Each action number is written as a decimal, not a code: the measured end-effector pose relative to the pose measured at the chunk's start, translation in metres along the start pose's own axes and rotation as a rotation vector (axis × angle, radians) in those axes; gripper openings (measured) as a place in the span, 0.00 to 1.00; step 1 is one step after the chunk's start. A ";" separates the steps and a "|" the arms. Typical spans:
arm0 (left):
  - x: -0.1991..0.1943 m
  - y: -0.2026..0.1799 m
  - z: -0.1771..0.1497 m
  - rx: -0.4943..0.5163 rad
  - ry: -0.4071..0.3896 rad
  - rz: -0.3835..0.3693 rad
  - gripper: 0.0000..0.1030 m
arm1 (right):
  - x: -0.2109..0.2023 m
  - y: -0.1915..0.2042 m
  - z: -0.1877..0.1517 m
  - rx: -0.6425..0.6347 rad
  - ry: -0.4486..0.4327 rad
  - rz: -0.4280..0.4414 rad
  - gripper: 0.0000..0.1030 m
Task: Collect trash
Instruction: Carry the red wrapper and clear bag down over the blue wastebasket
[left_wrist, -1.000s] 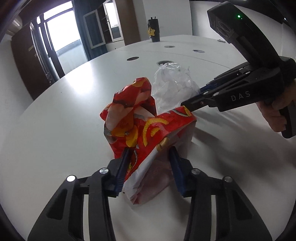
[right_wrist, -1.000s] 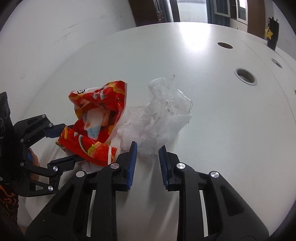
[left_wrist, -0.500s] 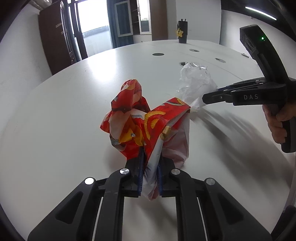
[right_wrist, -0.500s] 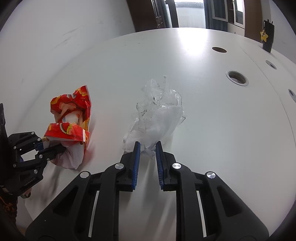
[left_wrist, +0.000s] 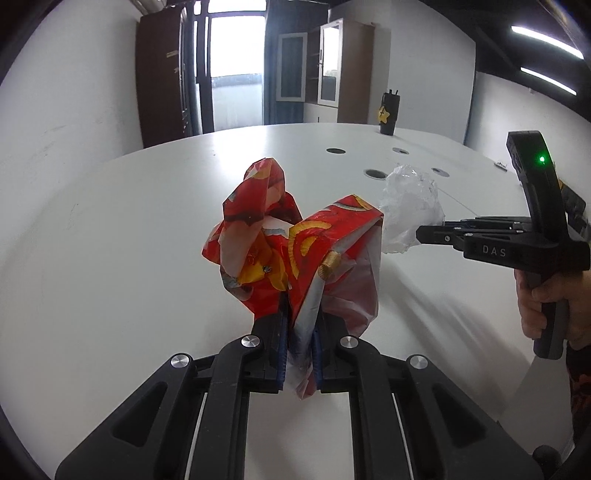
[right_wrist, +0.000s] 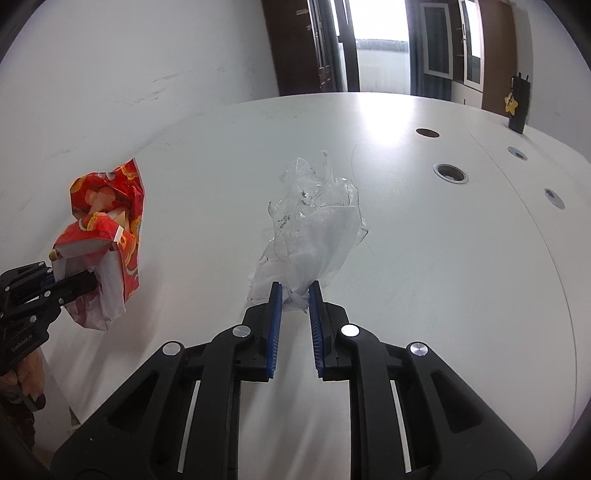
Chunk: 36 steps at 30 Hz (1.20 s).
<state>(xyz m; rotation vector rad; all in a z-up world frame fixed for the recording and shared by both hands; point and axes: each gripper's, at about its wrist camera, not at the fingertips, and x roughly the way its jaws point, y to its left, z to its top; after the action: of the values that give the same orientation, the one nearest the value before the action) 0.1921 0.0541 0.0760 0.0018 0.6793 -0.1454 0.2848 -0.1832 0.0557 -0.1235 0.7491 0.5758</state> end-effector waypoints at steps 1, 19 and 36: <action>-0.005 0.000 -0.004 -0.014 -0.007 0.002 0.09 | -0.008 0.006 -0.006 -0.016 -0.009 -0.007 0.13; -0.083 -0.048 -0.094 -0.096 -0.120 0.011 0.09 | -0.117 0.061 -0.126 -0.094 -0.144 0.029 0.13; -0.123 -0.063 -0.169 -0.103 -0.040 -0.093 0.09 | -0.157 0.098 -0.234 -0.149 -0.088 0.091 0.13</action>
<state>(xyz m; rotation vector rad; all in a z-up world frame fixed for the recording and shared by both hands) -0.0167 0.0166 0.0240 -0.1315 0.6461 -0.1992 -0.0021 -0.2435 -0.0009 -0.2015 0.6285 0.7198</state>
